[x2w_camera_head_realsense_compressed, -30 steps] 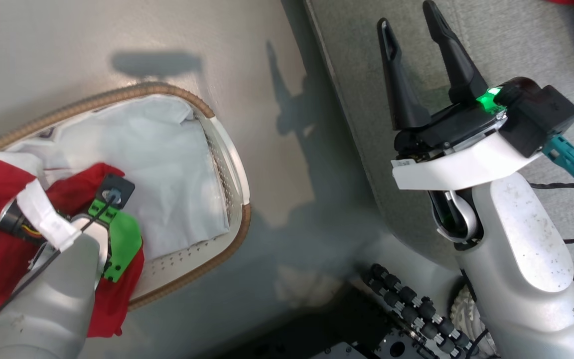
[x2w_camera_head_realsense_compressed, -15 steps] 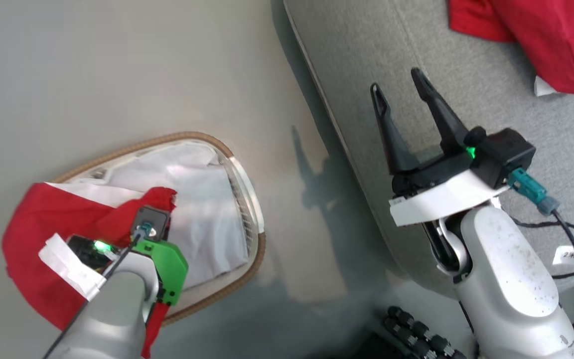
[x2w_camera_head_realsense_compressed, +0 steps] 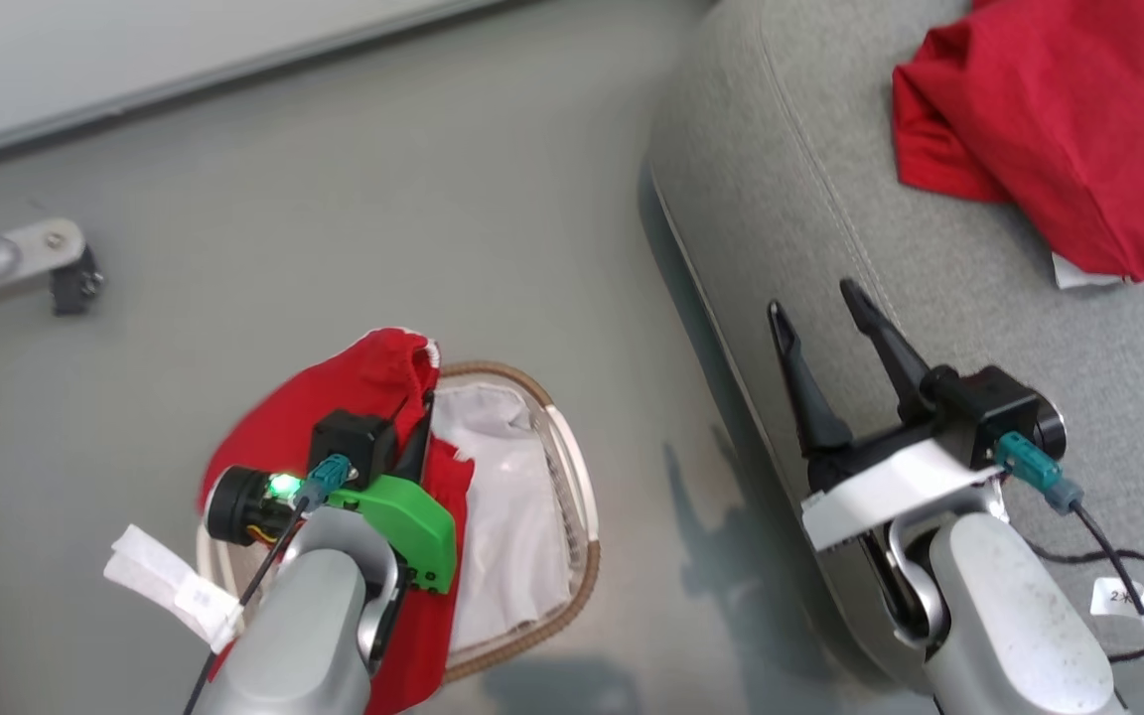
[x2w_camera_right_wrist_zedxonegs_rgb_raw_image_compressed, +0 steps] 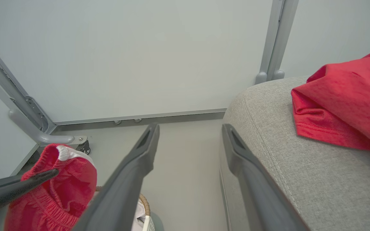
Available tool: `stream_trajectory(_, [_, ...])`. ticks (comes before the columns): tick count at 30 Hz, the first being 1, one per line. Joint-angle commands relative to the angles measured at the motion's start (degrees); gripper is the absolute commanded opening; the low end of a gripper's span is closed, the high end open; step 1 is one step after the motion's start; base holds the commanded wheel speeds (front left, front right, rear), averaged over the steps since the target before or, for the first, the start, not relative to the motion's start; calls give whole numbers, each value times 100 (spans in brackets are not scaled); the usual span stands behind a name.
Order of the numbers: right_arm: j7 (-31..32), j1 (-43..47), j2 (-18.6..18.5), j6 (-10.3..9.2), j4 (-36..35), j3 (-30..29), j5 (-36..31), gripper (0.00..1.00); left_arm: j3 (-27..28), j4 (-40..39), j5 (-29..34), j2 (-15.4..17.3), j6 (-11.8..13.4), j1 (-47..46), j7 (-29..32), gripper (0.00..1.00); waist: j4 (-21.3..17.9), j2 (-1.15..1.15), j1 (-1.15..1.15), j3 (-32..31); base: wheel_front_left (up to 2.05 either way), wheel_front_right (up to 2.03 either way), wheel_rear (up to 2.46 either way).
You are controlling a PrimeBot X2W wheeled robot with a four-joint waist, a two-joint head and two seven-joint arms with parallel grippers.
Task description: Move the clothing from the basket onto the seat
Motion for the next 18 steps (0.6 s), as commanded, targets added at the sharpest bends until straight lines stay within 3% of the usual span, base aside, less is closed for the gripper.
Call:
stream_trajectory(1, [-28, 160, -24, -7, 54, 6, -52, 100, -42, -249, -112, -10, -23, 185, -4, 0, 505, 0, 0, -719, 0, 0, 0])
stream_trajectory(18, [-28, 793, -26, -7, 407, 233, -164, 100, -371, -2802, -832, -6, 367, 717, -5, 0, 510, 0, 0, -1640, 0, 0, 0])
